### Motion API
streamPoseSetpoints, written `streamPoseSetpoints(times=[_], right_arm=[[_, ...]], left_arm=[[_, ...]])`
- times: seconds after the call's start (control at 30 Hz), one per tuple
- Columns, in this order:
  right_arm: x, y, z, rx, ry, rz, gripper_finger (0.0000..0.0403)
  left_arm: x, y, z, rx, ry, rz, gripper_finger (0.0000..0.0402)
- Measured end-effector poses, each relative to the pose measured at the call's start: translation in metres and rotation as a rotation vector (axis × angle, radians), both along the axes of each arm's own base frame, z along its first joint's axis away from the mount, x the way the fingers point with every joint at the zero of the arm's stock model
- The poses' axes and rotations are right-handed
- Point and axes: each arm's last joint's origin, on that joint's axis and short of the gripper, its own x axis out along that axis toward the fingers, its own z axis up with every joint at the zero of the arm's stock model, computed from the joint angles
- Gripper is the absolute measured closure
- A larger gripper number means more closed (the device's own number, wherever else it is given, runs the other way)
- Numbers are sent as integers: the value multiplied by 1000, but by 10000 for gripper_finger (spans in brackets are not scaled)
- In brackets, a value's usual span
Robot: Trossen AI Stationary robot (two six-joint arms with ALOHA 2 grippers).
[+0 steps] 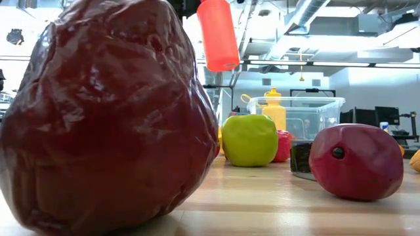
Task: Pick & Place Food Item
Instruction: Put the orange tumbler into the top transparent bin
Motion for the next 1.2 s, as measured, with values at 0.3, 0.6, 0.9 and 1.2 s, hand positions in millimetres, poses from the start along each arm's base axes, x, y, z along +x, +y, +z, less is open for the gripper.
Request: streamPoseSetpoints(times=[0.3,0.6,0.9,1.2], right_arm=[[14,-3,-13,4,28,2,101],[18,-4,-19,29,63,1,117],[17,-4,-20,30,70,-2,214],[15,-5,-22,34,97,-5,341]], left_arm=[[7,-5,-7,-3,17,-21,178],[6,-5,-5,-2,8,-21,164],[6,-6,-6,-2,11,-24,174],[6,-6,-6,-3,11,-22,169]])
